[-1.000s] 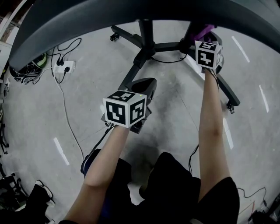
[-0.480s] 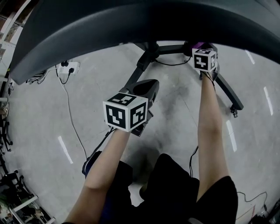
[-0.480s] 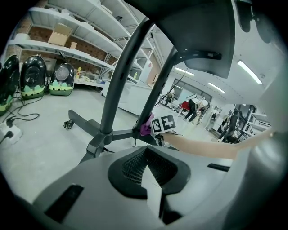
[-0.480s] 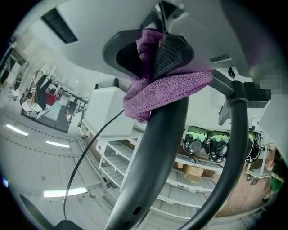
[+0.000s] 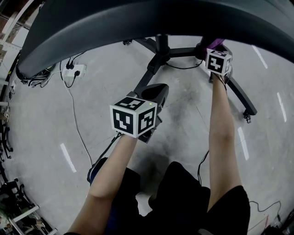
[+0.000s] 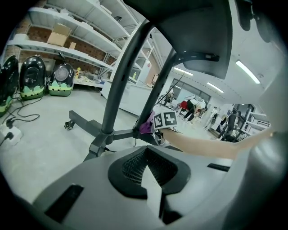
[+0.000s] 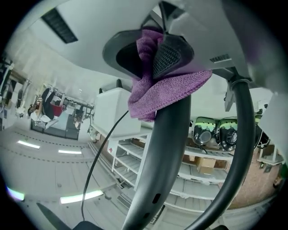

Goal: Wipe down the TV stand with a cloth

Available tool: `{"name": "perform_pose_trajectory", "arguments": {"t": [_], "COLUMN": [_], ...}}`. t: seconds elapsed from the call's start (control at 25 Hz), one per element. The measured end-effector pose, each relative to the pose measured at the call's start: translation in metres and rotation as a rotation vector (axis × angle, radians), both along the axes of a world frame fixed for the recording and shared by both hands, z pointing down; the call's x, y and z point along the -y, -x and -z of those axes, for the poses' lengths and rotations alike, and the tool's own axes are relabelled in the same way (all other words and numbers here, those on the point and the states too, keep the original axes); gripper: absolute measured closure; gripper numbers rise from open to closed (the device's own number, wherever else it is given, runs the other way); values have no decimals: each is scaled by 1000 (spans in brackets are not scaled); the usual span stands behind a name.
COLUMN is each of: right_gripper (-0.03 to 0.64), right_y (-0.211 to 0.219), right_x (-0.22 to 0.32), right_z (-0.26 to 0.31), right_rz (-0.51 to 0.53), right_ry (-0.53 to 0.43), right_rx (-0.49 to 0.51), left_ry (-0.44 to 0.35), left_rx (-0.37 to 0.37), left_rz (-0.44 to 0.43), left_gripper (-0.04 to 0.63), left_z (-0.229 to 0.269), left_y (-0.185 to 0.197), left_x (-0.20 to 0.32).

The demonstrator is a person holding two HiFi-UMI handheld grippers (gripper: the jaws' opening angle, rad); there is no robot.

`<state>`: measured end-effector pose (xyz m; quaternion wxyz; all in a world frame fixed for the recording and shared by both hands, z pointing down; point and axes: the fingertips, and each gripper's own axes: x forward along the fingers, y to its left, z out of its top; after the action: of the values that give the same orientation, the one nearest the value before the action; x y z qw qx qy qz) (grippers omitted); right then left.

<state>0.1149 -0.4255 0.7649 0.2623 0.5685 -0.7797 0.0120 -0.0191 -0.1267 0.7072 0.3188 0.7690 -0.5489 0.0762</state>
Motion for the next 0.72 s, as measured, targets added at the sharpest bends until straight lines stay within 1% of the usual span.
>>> {"name": "perform_pose_trajectory", "arguments": {"t": [0.16,0.28,0.36,0.44,0.52,0.6,0.72], "right_gripper": [540,540,540,540,540,540,540], "right_y": [-5,-13,-15,-15,-9,1,38], "right_x": [-7,-18,-27,-36,-49,-65,-99], "right_z": [14,16,20,27,33,39,49], "right_rz": [-20,-42,-36,-24,19,73,199], "right_ry": [-33,-33,-33,-47,-66,-81,-89], "right_rx": [37,71,94,100,82,71,75], "left_ry": [-30,-42,-41,-51,-64,-69,-63], "left_rx": [-16,-20,-22,-40,-50,-29,7], "left_rz": [18,18,19,23,34,55,102], "left_gripper": [588,588,588,588,588,588,588], "left_z": [8,10,8,11,17,22,23], "left_y": [12,18,24,32,43,59,91], "left_x": [-1,-5,-8,-9,-10,-12,-17]}}
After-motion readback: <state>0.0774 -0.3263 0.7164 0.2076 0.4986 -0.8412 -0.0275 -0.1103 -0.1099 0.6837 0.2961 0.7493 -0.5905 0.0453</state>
